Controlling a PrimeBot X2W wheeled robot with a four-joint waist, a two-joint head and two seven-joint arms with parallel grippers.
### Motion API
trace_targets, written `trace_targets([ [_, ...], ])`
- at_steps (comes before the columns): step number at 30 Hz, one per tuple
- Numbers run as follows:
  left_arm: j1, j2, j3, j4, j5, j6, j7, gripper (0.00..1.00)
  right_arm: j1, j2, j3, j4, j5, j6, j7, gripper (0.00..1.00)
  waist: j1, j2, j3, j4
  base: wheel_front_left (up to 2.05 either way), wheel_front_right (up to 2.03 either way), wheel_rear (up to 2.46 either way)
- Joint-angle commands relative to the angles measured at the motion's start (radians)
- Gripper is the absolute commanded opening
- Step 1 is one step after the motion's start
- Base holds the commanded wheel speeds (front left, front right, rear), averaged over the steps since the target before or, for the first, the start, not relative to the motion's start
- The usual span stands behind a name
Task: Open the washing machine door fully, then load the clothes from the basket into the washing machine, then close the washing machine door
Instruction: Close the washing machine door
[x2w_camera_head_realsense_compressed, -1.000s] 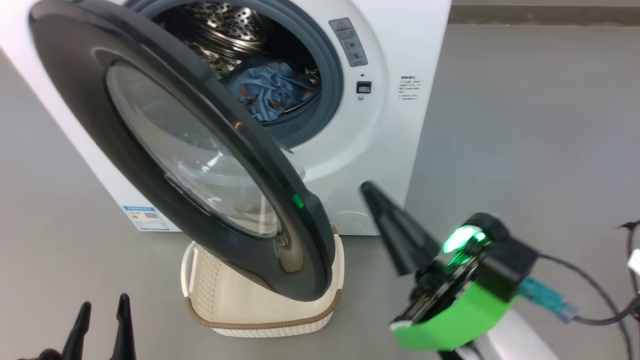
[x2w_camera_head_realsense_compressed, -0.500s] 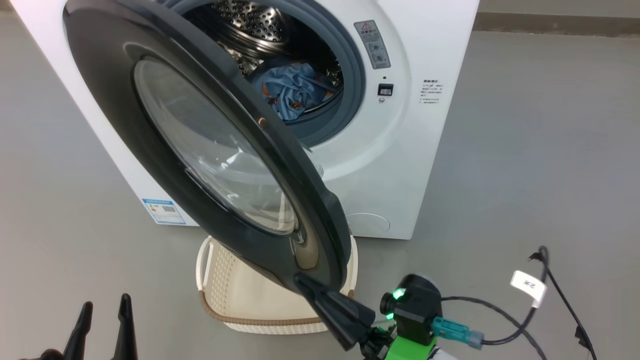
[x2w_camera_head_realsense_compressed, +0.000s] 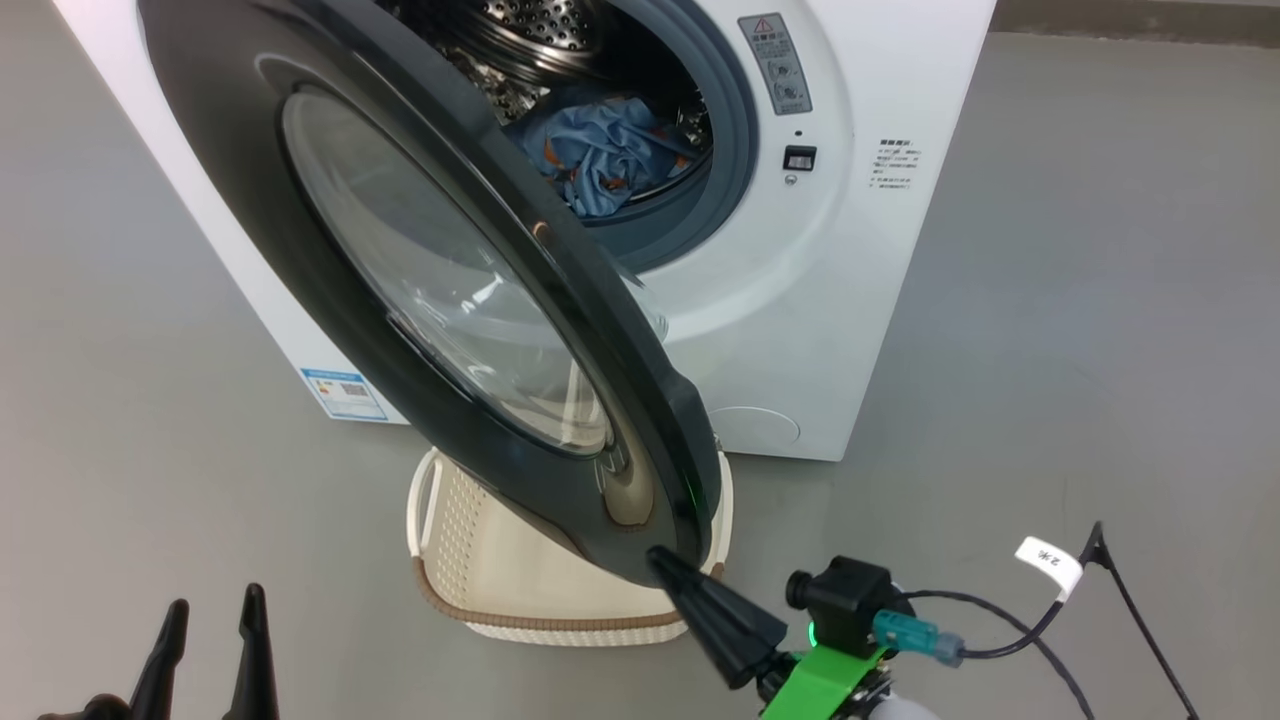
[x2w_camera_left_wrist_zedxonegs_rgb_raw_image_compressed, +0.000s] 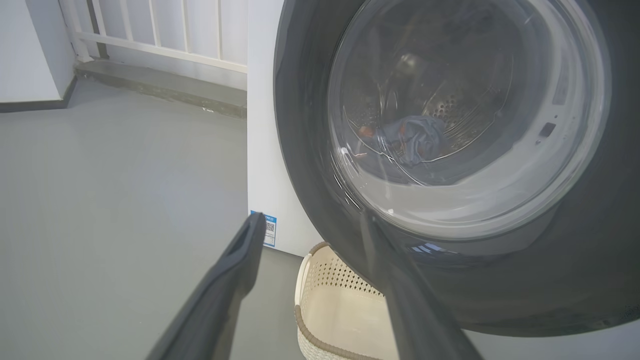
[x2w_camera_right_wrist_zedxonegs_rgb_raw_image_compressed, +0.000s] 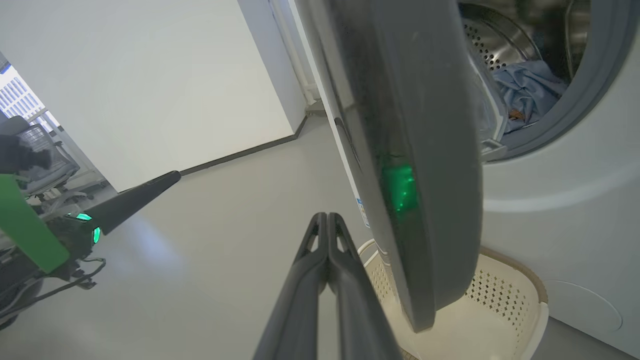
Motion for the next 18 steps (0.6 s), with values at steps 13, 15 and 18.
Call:
trace_targets([
  [13,-0.064,0.003,0.021,-0.026,-0.008,-0.002,-0.006,1.00,-0.085,0.041,-0.115,0.020,0.003,0.001,-0.005,0.00,0.0000,0.0000,0.038,0.022,0.00,0.00,0.00],
  [15,-0.068,0.002,0.020,-0.028,-0.009,-0.002,-0.006,1.00,-0.095,0.042,-0.137,0.021,-0.001,0.001,-0.005,0.00,0.0000,0.0000,0.046,0.024,0.00,0.00,0.00],
  [18,-0.077,0.000,0.019,-0.033,-0.011,-0.002,-0.006,1.00,-0.117,0.043,-0.177,0.022,-0.007,0.001,-0.005,0.00,0.0000,0.0000,0.060,0.026,0.00,0.00,0.00],
])
